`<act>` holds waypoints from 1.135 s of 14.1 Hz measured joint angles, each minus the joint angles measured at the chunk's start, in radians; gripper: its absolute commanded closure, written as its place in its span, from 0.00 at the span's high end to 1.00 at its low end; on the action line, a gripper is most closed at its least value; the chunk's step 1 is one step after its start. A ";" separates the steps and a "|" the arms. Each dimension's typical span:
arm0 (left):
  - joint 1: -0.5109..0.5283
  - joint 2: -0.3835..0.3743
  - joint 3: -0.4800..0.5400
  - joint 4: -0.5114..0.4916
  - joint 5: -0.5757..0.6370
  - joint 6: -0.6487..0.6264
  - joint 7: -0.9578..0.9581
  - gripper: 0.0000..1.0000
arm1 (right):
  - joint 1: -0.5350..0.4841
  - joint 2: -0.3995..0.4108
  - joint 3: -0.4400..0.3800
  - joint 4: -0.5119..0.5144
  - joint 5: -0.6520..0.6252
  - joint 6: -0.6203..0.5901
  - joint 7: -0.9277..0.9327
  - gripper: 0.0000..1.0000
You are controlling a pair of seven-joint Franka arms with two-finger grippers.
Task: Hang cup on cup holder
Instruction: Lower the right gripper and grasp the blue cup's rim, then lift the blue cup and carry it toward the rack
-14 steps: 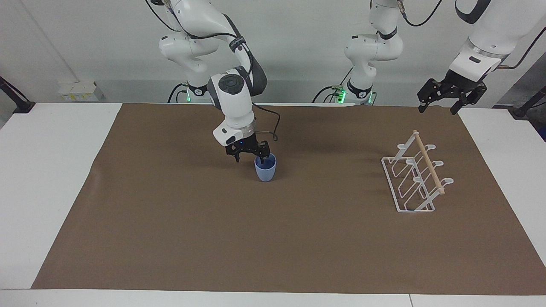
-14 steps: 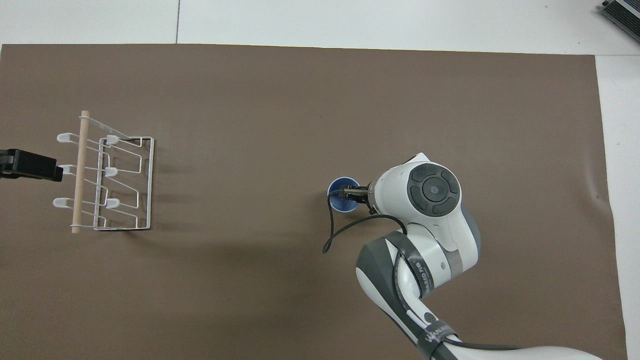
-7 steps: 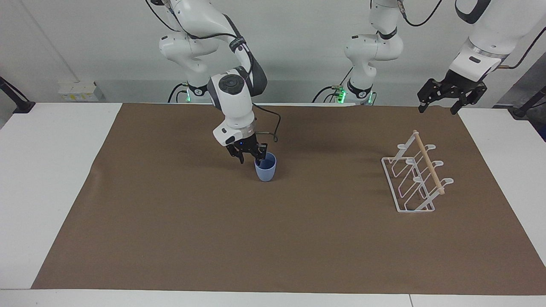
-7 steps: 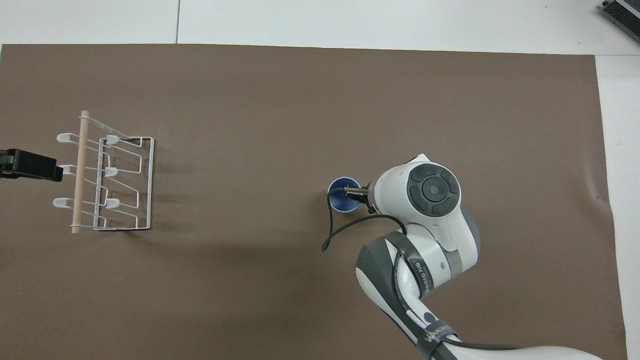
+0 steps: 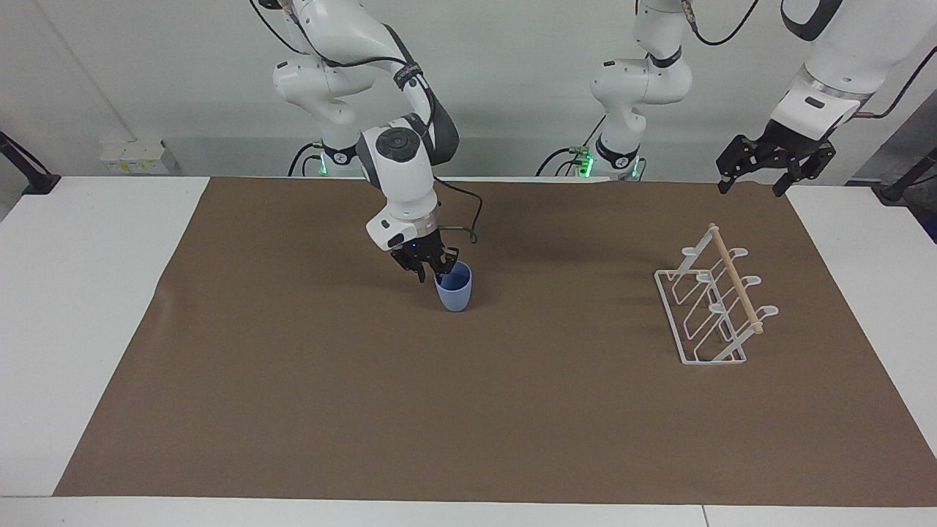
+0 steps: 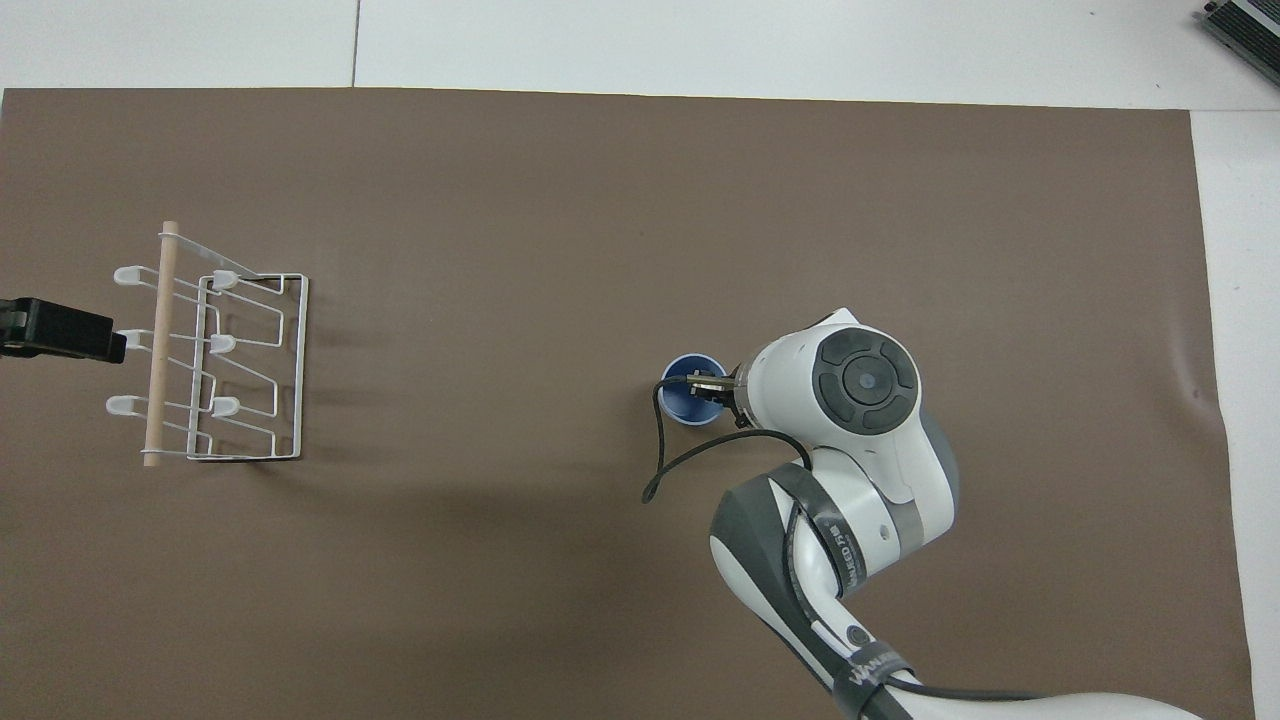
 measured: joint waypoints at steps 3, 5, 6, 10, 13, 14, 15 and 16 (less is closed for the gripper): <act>-0.001 0.000 -0.003 0.000 0.000 -0.025 0.000 1.00 | 0.000 0.000 0.000 0.001 0.001 0.002 0.000 0.12; -0.001 -0.001 -0.007 0.000 0.000 -0.032 0.000 1.00 | 0.000 0.000 0.000 0.001 0.002 0.003 0.000 0.08; -0.001 -0.001 -0.007 0.000 0.000 -0.032 0.000 1.00 | 0.000 0.000 0.000 0.001 0.002 0.003 0.000 0.07; -0.001 -0.001 -0.005 0.000 0.000 -0.035 0.000 1.00 | 0.001 0.001 0.001 0.013 0.002 0.008 0.000 0.02; -0.001 -0.001 -0.005 0.000 0.000 -0.039 0.000 1.00 | 0.000 0.003 0.000 0.040 0.002 0.008 0.000 0.01; -0.001 -0.001 -0.005 0.000 0.000 -0.039 0.000 1.00 | 0.000 0.003 0.000 0.054 0.002 0.007 0.000 0.00; -0.001 -0.001 -0.005 0.000 0.000 -0.039 0.000 1.00 | 0.000 0.004 0.000 0.074 0.003 -0.002 0.000 0.00; -0.001 -0.001 -0.005 0.000 0.000 -0.039 0.000 1.00 | 0.000 0.004 0.000 0.095 0.003 -0.017 0.000 0.00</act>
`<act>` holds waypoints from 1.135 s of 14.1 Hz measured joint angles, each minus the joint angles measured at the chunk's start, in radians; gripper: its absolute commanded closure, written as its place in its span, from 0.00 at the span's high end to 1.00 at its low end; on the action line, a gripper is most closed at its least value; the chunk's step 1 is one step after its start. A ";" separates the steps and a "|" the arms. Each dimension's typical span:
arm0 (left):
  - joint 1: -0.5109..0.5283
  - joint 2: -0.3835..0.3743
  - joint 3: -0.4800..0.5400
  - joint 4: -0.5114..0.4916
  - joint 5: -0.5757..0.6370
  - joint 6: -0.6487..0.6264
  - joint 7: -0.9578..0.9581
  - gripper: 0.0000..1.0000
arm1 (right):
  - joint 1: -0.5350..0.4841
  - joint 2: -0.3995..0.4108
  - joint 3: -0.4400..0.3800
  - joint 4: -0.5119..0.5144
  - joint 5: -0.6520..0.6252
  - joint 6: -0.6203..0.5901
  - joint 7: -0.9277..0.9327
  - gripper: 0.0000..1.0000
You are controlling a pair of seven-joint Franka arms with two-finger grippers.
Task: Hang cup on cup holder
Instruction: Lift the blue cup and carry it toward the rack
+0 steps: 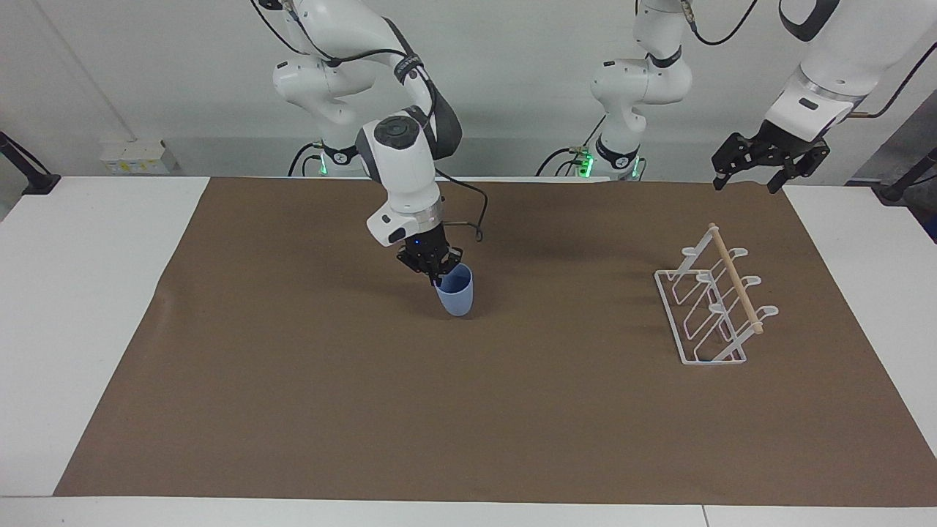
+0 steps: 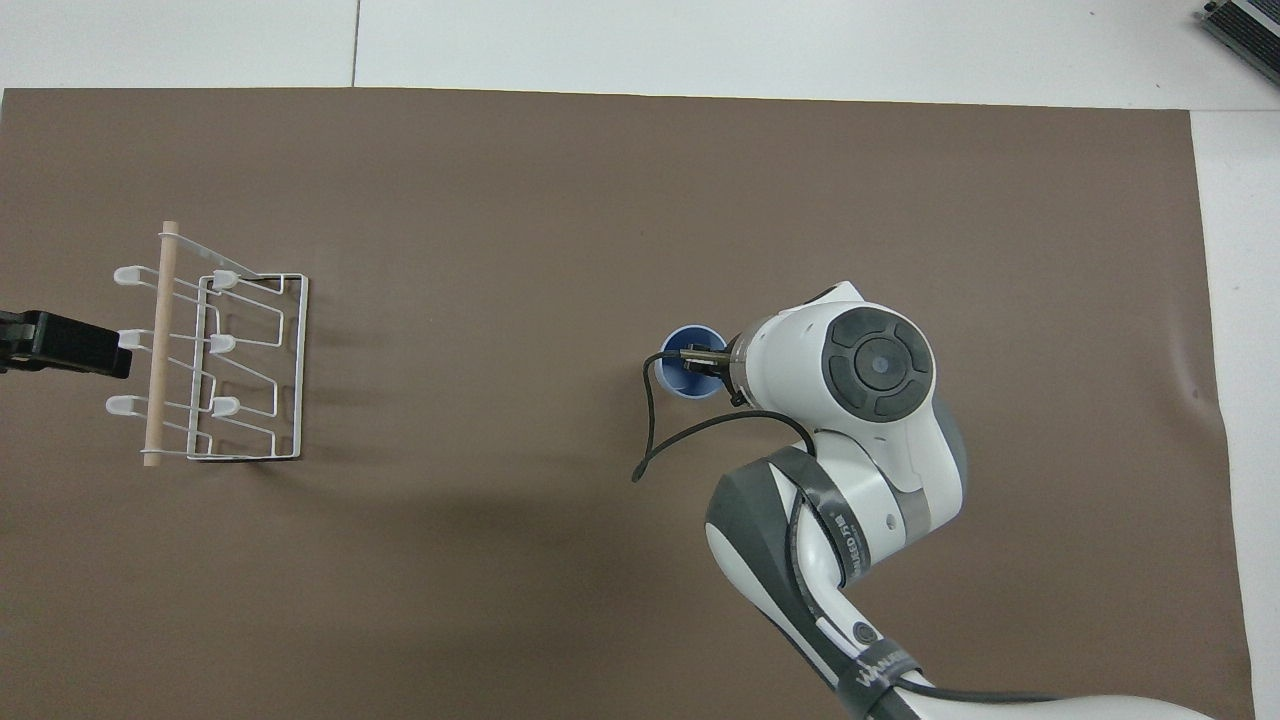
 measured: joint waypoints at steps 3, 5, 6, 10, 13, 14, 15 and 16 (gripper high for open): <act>0.000 0.000 0.000 0.000 0.000 0.000 0.000 1.00 | 0.000 0.000 0.000 0.045 0.014 -0.029 0.000 0.00; 0.000 0.000 -0.001 0.000 0.000 0.000 0.000 1.00 | 0.001 -0.001 0.001 0.073 0.072 -0.034 0.000 0.00; 0.000 0.000 -0.002 0.000 0.000 0.000 0.000 1.00 | 0.001 -0.001 0.005 0.096 0.114 -0.038 0.000 0.00; -0.001 0.000 -0.004 0.000 0.000 0.000 0.000 1.00 | 0.011 -0.003 0.035 0.190 0.334 -0.042 -0.071 0.00; -0.001 -0.001 -0.006 0.000 0.000 0.001 0.000 1.00 | 0.011 -0.004 0.036 0.220 0.582 -0.042 -0.265 0.00; -0.001 -0.001 -0.007 0.000 0.000 0.001 0.001 1.00 | 0.011 -0.005 0.036 0.225 0.658 -0.042 -0.316 0.00; -0.002 -0.001 -0.008 0.000 0.000 0.002 0.001 1.00 | 0.011 -0.005 0.040 0.229 0.707 -0.042 -0.350 0.00; -0.002 -0.001 -0.009 0.000 0.000 0.005 0.001 1.00 | 0.011 -0.006 0.054 0.232 0.745 -0.043 -0.376 0.00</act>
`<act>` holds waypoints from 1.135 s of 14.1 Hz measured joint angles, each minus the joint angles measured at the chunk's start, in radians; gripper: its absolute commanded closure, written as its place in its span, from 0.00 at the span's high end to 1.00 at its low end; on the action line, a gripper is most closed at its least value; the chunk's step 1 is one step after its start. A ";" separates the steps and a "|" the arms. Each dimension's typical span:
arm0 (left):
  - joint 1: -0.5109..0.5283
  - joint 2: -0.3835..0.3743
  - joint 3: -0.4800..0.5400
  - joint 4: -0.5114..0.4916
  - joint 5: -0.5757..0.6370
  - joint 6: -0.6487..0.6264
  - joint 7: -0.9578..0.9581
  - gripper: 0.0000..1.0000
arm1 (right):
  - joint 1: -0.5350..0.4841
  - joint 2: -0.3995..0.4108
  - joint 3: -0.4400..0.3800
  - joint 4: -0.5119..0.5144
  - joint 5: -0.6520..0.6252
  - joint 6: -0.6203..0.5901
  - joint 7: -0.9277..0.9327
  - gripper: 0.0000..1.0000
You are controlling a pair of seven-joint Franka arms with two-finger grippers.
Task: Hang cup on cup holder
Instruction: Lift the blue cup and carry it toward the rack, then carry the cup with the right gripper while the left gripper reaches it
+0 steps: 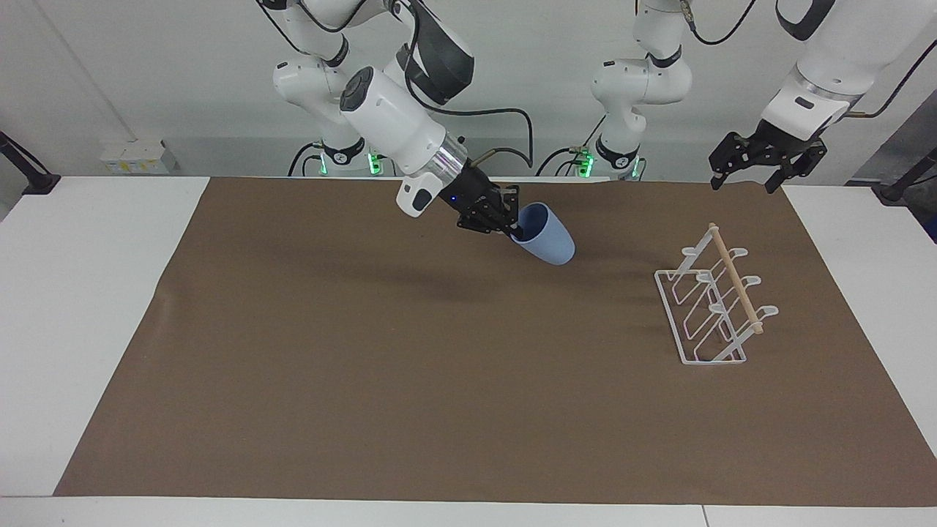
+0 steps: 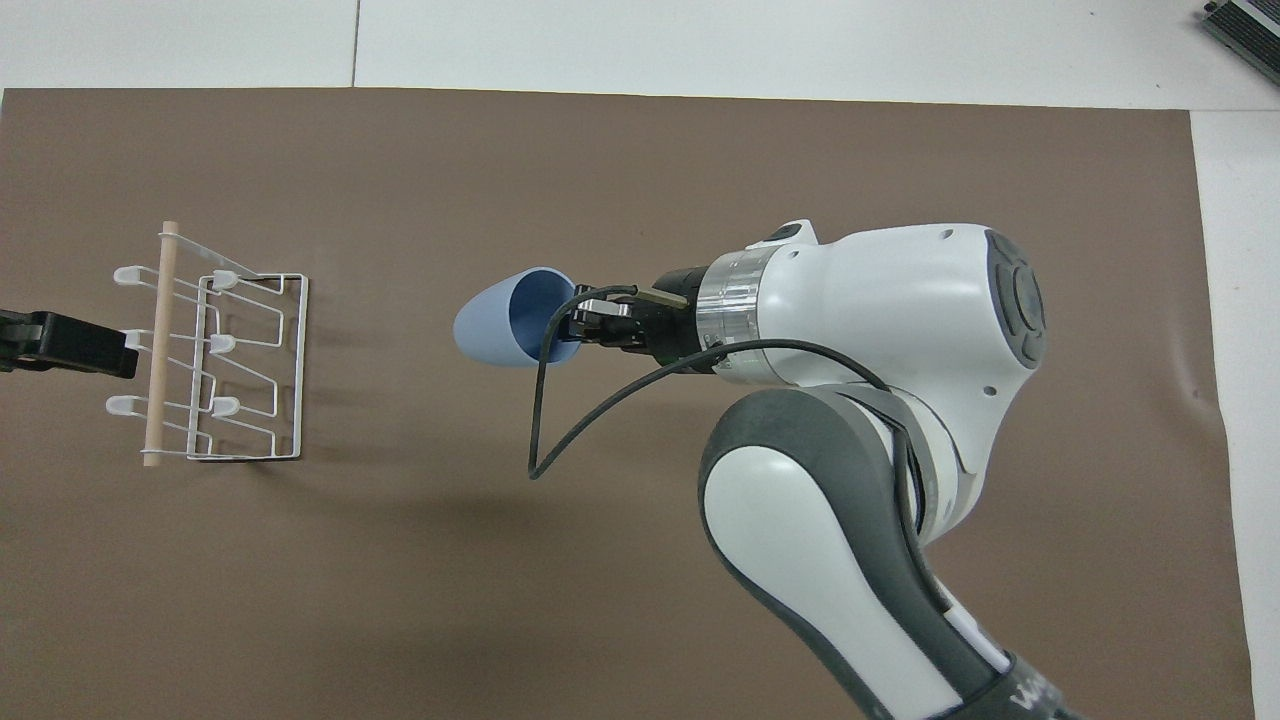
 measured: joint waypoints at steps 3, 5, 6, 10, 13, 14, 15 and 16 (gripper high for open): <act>-0.022 0.000 -0.011 0.000 -0.001 0.016 0.004 1.00 | 0.002 -0.002 0.059 0.009 0.054 0.000 -0.012 0.00; -0.053 0.000 -0.019 0.000 -0.001 0.018 0.047 1.00 | 0.004 -0.004 0.088 0.010 0.133 0.000 -0.012 0.00; -0.071 0.000 -0.021 0.000 -0.001 0.022 0.103 1.00 | 0.004 -0.005 0.093 0.011 0.191 0.000 -0.015 0.00; -0.091 0.000 -0.021 0.000 -0.064 0.036 0.381 1.00 | 0.013 -0.009 0.095 0.014 0.264 0.002 -0.052 0.00; -0.089 0.000 -0.015 0.000 -0.124 0.036 0.662 1.00 | 0.032 -0.009 0.113 0.015 0.321 0.081 -0.055 0.00; -0.089 0.000 -0.014 0.000 -0.138 0.036 0.739 1.00 | 0.046 -0.009 0.119 0.015 0.332 0.116 -0.055 0.00; -0.089 0.000 -0.015 0.000 -0.147 0.036 0.804 1.00 | 0.060 -0.009 0.121 0.015 0.334 0.135 -0.055 0.00; -0.089 -0.001 -0.016 0.000 -0.154 0.035 0.874 1.00 | 0.071 -0.009 0.121 0.015 0.334 0.142 -0.056 0.00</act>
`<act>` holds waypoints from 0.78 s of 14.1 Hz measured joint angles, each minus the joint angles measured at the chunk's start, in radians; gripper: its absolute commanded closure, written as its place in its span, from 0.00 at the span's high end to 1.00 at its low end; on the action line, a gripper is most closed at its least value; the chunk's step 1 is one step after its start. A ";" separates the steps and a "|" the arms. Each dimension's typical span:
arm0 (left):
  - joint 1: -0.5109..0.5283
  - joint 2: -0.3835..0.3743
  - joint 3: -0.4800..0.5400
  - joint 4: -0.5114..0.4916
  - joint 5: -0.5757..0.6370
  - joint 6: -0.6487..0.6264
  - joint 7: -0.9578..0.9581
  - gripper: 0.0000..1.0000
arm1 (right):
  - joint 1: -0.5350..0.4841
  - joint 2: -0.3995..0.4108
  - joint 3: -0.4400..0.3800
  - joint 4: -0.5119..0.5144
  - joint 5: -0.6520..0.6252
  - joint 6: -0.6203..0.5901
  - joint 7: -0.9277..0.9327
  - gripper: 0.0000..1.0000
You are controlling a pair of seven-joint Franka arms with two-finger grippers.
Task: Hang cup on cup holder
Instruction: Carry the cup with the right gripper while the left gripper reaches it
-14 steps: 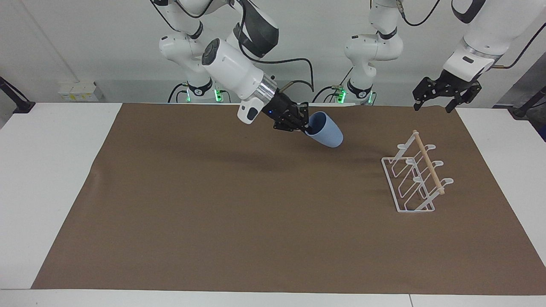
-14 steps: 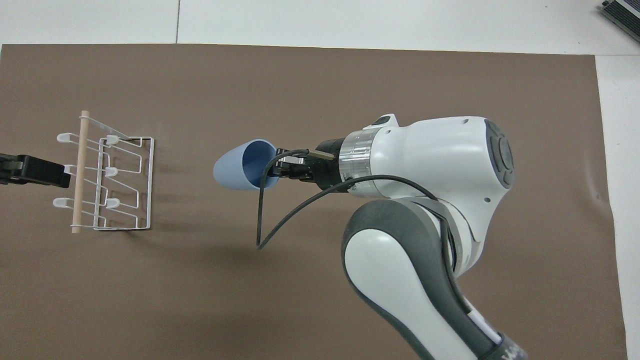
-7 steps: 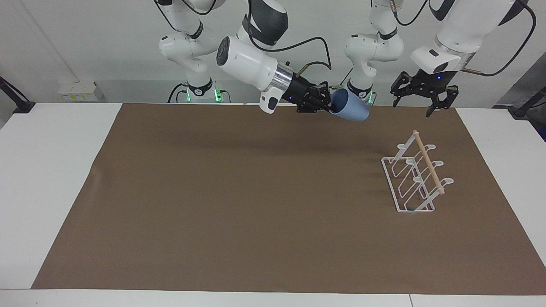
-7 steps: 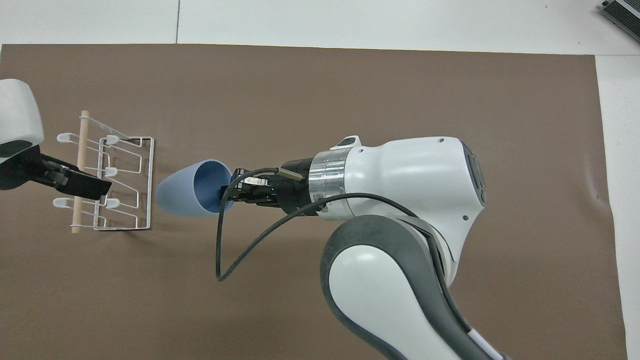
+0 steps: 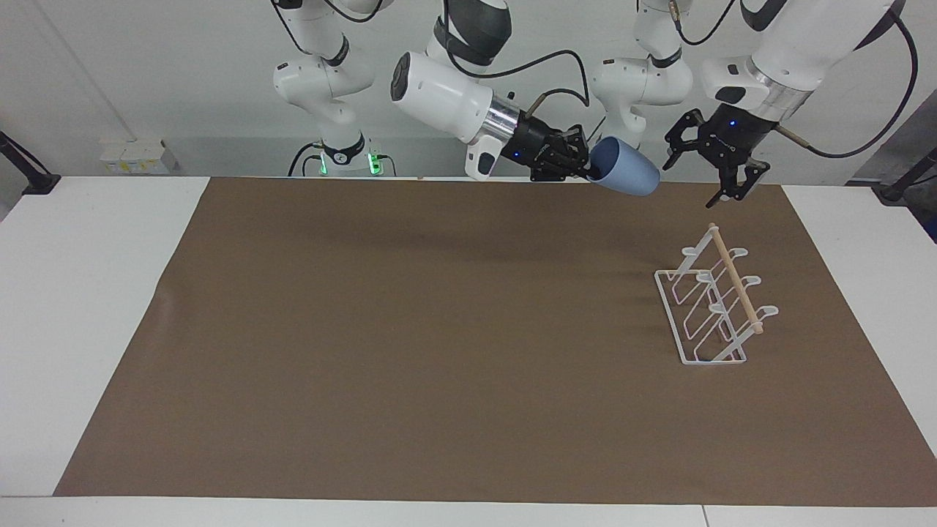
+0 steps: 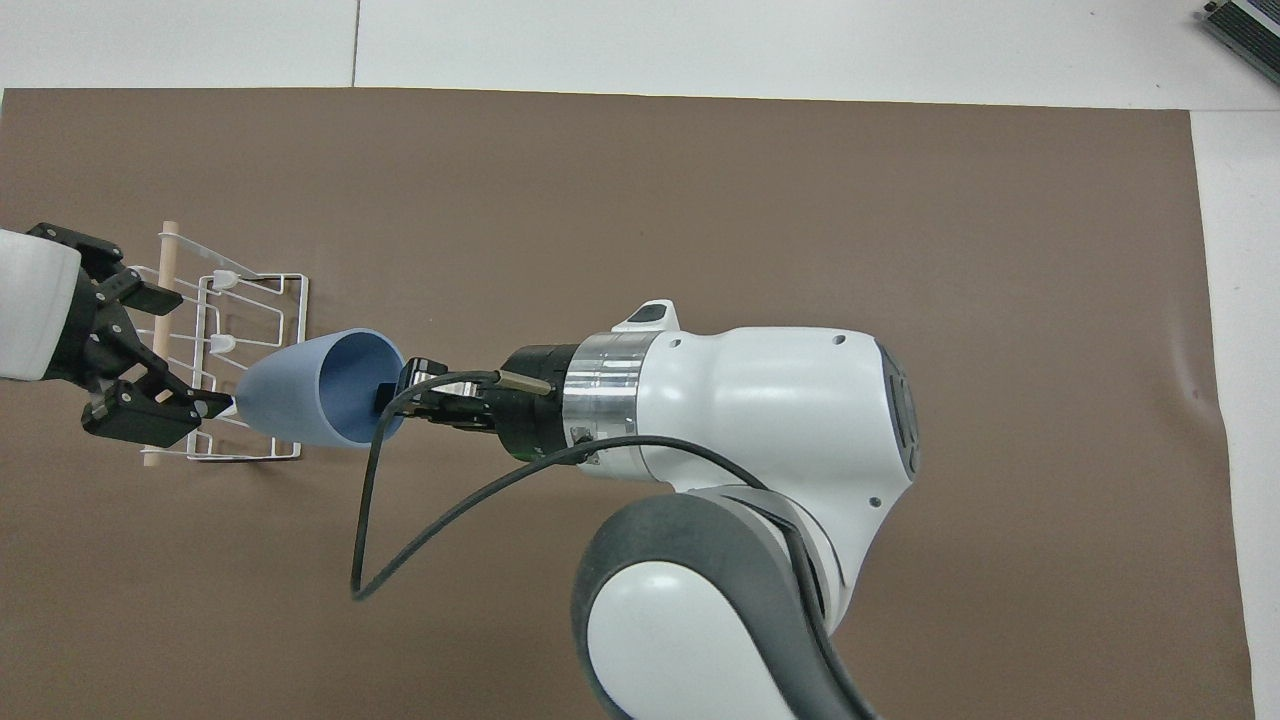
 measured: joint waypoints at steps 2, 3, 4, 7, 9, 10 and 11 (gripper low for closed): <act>0.000 -0.001 0.000 0.000 -0.007 0.000 0.135 1.00 | 0.008 0.000 0.000 0.000 0.000 0.003 -0.005 0.00; -0.001 -0.002 -0.001 0.000 -0.010 0.000 0.190 1.00 | 0.010 -0.001 0.000 0.000 0.000 0.003 -0.008 0.00; -0.002 -0.002 -0.002 0.000 -0.011 0.000 0.235 1.00 | 0.011 -0.001 0.000 -0.001 0.000 0.003 -0.013 0.00; -0.002 -0.003 -0.003 -0.006 -0.026 -0.004 0.312 1.00 | 0.012 -0.005 -0.001 -0.007 0.000 0.002 -0.026 0.00; -0.002 -0.010 0.002 -0.023 -0.044 -0.008 0.344 1.00 | 0.012 -0.009 -0.001 -0.014 0.000 -0.002 -0.036 0.00; -0.002 -0.016 0.002 -0.035 -0.049 -0.010 0.368 1.00 | 0.013 -0.010 -0.001 -0.016 0.000 -0.003 -0.044 0.00; -0.002 -0.025 0.002 -0.049 -0.054 -0.013 0.394 1.00 | 0.016 -0.010 -0.001 -0.017 0.000 -0.003 -0.050 0.00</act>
